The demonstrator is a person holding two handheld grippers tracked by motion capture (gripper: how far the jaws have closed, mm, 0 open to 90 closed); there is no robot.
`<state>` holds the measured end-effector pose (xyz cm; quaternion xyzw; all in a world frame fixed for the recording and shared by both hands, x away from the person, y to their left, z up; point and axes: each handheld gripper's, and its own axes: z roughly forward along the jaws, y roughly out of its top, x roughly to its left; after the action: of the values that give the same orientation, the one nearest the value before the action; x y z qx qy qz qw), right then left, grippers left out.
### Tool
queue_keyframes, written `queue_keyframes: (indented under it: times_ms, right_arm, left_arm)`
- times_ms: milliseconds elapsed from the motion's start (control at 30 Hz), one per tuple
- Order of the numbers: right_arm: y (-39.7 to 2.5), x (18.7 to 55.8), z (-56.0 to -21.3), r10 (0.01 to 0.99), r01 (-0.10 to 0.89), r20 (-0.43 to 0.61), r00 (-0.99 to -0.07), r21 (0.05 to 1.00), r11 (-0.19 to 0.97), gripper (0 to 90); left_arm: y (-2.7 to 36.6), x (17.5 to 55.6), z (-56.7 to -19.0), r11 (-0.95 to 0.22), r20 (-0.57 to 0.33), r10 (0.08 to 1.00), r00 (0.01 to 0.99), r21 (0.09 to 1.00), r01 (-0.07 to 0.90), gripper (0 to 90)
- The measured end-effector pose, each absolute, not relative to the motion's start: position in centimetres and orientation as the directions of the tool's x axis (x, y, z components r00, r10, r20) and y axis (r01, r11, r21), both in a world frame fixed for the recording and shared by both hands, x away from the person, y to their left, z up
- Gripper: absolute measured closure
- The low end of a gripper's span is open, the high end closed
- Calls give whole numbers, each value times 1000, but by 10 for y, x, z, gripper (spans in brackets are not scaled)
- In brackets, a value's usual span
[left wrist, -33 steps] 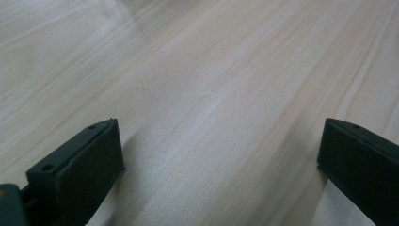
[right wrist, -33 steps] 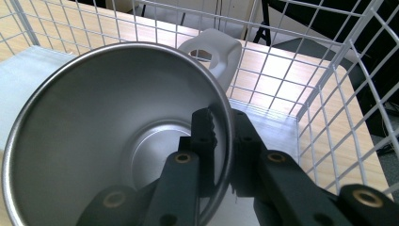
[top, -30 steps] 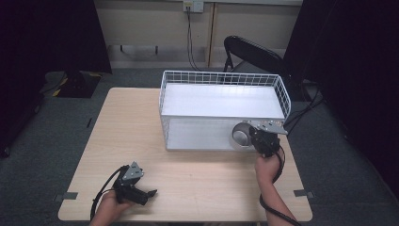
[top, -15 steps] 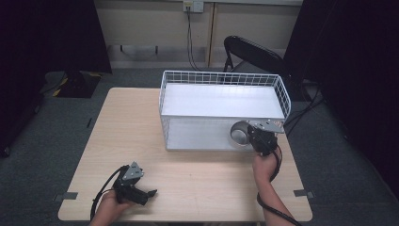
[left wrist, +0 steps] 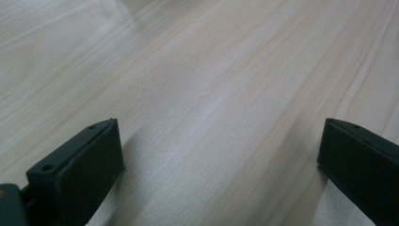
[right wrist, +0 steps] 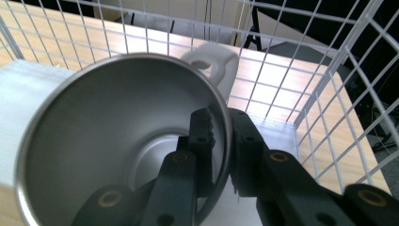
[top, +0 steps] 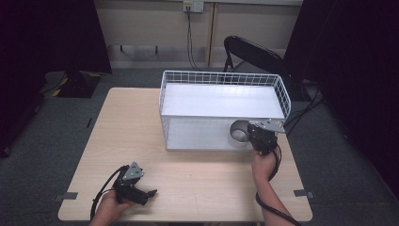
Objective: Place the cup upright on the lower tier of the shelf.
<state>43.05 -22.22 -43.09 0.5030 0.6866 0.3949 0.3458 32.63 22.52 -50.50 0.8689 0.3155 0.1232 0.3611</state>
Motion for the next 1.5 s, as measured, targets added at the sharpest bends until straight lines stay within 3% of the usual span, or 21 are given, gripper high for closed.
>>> queue_keyframes:
  times_ms: [133,267,733,1000,1500]
  right_arm:
    - [-223,431,-428,966,410,-71,-250,896,172,744]
    - [-226,432,-426,972,404,-58,-226,903,147,633]
    - [-232,431,-418,969,411,-22,-246,903,125,539]
    - [-238,423,-413,947,445,62,-315,891,89,283]
    - [-245,398,-426,915,460,59,-400,876,145,235]
  left_arm:
    - [225,326,-505,-541,-15,636,771,705,459,0]
    - [225,326,-505,-540,-14,637,770,706,459,0]
    - [225,326,-505,-540,-14,637,771,705,459,0]
    - [225,326,-505,-540,-14,637,771,706,458,0]
    - [225,326,-505,-538,-13,641,768,706,460,0]
